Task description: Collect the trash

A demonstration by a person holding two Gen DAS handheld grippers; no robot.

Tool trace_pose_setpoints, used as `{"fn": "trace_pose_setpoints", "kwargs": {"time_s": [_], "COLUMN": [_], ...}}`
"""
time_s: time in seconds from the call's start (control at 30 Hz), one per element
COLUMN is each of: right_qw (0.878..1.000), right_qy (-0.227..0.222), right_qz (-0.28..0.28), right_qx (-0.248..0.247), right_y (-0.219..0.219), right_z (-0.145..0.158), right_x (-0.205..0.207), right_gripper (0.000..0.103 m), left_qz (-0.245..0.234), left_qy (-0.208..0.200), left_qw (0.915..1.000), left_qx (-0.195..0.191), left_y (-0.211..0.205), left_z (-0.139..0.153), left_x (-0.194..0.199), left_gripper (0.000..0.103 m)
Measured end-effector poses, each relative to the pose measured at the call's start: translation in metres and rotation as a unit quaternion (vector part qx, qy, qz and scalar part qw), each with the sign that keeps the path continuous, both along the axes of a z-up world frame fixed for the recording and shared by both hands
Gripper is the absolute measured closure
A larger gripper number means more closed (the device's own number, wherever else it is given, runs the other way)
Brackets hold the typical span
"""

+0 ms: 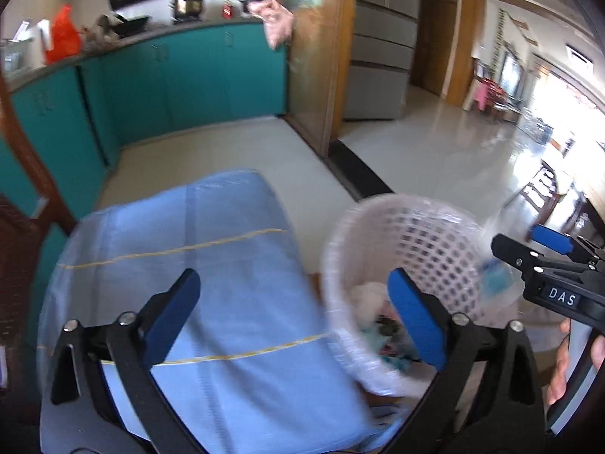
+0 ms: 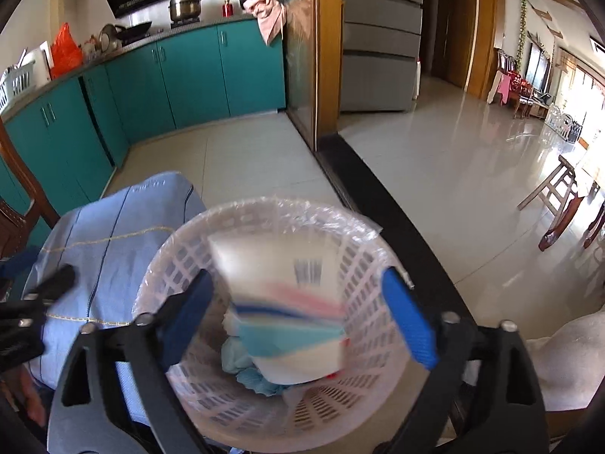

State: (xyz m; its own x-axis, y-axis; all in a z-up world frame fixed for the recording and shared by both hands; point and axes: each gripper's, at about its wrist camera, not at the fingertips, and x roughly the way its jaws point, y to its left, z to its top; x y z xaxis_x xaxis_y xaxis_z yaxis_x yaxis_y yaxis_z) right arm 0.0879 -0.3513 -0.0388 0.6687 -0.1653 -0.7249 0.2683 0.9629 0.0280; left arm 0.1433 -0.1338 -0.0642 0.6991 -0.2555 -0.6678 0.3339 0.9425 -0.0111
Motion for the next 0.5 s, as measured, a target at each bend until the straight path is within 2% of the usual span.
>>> {"fn": "trace_pose_setpoints", "kwargs": {"time_s": [0.23, 0.3, 0.4, 0.5], "right_qw": [1.000, 0.999, 0.997, 0.994], "right_qy": [-0.008, -0.035, -0.077, -0.099], "right_qz": [0.006, 0.012, 0.019, 0.022], "right_qx": [0.010, 0.006, -0.017, -0.032], "right_y": [0.024, 0.036, 0.055, 0.073], "right_z": [0.001, 0.011, 0.023, 0.022], "right_x": [-0.006, -0.020, -0.045, -0.063], "right_gripper": [0.010, 0.009, 0.003, 0.003], "left_qz": [0.057, 0.074, 0.095, 0.110], "left_qy": [-0.050, -0.057, -0.074, -0.088], "left_qw": [0.9971, 0.9956, 0.9927, 0.9900], "left_qx": [0.003, 0.006, -0.006, -0.009], "left_y": [0.053, 0.065, 0.081, 0.094], "left_z": [0.024, 0.029, 0.034, 0.034], "left_x": [-0.024, -0.034, -0.052, -0.071], "left_gripper": [0.003, 0.003, 0.003, 0.003]}}
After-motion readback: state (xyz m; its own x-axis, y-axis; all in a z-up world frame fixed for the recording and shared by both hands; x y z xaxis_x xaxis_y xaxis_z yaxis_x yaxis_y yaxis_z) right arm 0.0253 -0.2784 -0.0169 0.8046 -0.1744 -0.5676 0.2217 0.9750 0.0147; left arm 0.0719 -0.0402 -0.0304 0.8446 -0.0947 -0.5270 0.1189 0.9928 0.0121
